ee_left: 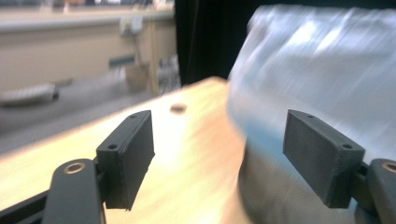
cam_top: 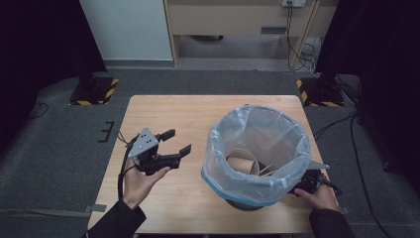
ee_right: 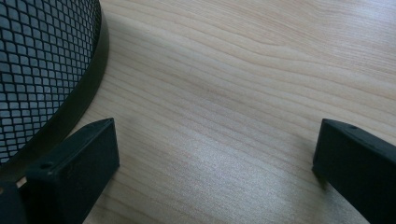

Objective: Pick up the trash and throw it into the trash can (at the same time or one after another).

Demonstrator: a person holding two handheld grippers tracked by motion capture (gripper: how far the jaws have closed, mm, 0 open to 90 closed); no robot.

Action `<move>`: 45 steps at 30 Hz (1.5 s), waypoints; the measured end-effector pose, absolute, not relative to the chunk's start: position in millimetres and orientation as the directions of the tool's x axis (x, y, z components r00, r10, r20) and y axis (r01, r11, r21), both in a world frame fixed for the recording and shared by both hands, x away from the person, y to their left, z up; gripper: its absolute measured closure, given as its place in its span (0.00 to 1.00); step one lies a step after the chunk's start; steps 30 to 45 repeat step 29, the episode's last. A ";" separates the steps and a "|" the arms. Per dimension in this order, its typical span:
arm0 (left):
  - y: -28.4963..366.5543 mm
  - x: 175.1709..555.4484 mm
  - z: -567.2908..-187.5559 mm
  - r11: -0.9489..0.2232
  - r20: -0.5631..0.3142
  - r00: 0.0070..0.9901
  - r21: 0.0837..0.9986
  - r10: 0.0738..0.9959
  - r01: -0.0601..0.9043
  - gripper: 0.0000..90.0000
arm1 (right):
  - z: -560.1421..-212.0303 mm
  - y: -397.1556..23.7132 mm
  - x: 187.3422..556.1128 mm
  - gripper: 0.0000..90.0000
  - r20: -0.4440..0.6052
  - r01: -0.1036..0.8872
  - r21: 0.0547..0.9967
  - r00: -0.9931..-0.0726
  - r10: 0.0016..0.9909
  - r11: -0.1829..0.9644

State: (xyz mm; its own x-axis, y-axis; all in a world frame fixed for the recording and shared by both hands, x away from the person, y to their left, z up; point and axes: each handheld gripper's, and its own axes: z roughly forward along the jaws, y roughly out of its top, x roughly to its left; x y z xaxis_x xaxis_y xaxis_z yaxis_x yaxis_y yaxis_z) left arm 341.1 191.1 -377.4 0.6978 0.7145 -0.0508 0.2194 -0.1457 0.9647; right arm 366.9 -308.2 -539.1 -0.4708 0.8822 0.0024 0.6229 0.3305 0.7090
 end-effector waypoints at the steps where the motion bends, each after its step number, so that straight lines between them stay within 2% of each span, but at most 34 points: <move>1: 195.6 342.1 -385.8 -0.151 -0.066 0.686 0.956 0.724 0.251 0.26 | -539.1 -308.2 367.0 0.01 0.002 0.622 0.709 -0.471 0.882 0.331; 4: 205.8 346.1 -410.0 -0.164 -0.120 0.646 0.918 0.754 0.362 0.23 | -539.1 -308.2 366.9 0.01 0.002 0.623 0.709 -0.471 0.882 0.331; 7: 212.6 350.8 -432.6 -0.204 -0.131 0.620 0.875 0.774 0.439 0.21 | -539.1 -308.2 366.9 0.01 0.001 0.622 0.710 -0.471 0.882 0.331; 12: 227.5 357.9 -470.1 -0.260 -0.123 0.575 0.803 0.809 0.537 0.18 | -539.1 -308.2 366.9 0.01 0.001 0.622 0.710 -0.471 0.882 0.331; 17: 240.9 358.1 -496.6 -0.323 -0.072 0.537 0.729 0.840 0.603 0.15 | -539.1 -308.2 366.9 0.01 0.000 0.621 0.710 -0.472 0.881 0.333; 21: 249.8 358.5 -510.8 -0.341 -0.074 0.515 0.668 0.854 0.661 0.16 | -539.1 -308.2 366.9 0.01 0.001 0.622 0.709 -0.472 0.881 0.332; 27: 265.0 365.1 -522.7 -0.354 -0.050 0.486 0.622 0.872 0.699 0.15 | -539.1 -308.0 366.2 0.01 0.003 0.624 0.708 -0.470 0.883 0.330; 29: 267.2 366.5 -523.5 -0.355 -0.044 0.485 0.625 0.873 0.696 0.12 | -539.0 -308.2 366.2 0.01 0.002 0.624 0.708 -0.471 0.882 0.331; 45: 267.2 366.5 -523.5 -0.355 -0.044 0.485 0.625 0.873 0.696 0.12 | -539.0 -308.2 366.2 0.01 0.002 0.624 0.708 -0.471 0.882 0.331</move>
